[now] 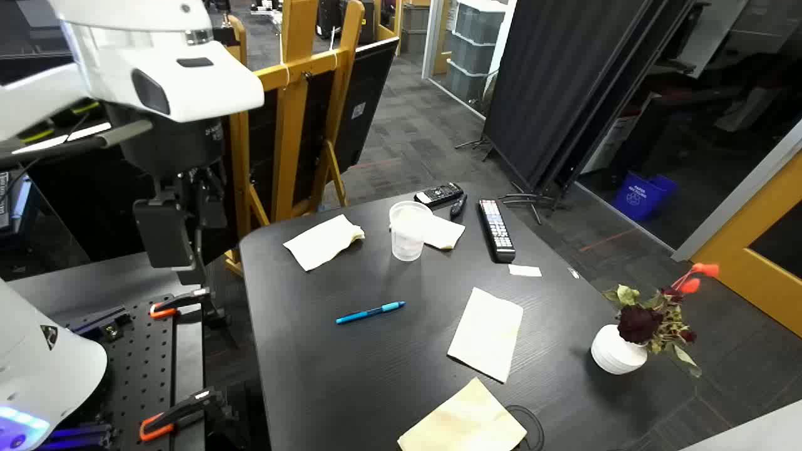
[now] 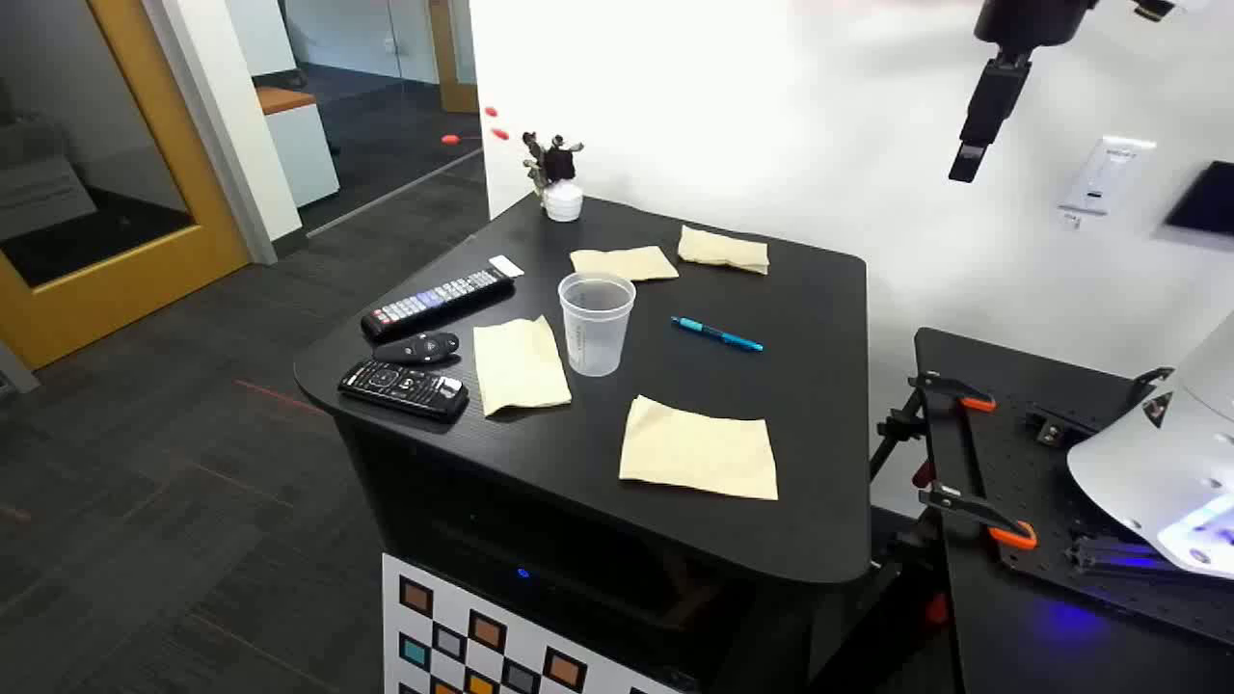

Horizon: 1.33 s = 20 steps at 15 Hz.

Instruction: Put the pen in the cup

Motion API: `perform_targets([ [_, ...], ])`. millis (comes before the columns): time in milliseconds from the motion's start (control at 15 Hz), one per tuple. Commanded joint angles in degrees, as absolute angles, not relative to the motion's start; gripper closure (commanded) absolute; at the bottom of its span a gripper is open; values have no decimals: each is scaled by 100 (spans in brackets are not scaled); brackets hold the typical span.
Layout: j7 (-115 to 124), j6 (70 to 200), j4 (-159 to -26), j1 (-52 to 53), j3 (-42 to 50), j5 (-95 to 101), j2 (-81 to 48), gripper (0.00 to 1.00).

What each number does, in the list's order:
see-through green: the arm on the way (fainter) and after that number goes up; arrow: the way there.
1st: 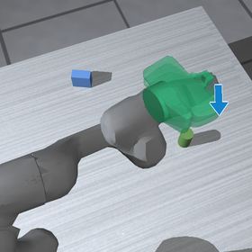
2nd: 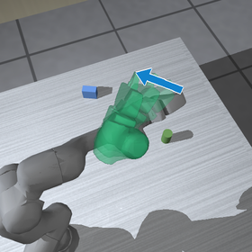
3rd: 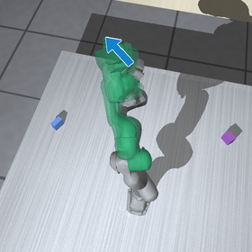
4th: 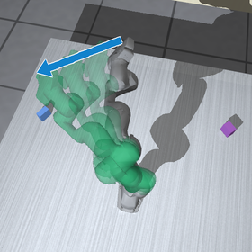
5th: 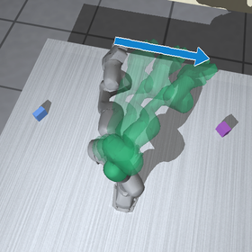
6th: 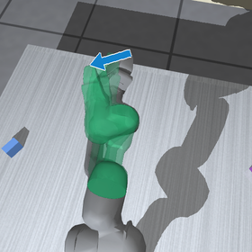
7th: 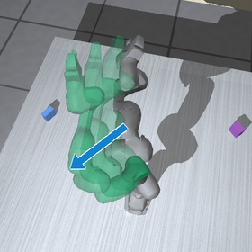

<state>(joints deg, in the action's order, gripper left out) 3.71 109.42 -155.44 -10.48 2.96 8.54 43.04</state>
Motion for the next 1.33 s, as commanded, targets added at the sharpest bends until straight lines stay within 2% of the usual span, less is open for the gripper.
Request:
perform_targets([
  [0, 397, 10927, -15533, -1000, 338, 882, 4304, 0],
  [467, 322, 11170, -15576, -960, 375, 881, 4207, 0],
  [1267, 206, 13708, -15768, -579, 291, 744, 2381, 0],
])
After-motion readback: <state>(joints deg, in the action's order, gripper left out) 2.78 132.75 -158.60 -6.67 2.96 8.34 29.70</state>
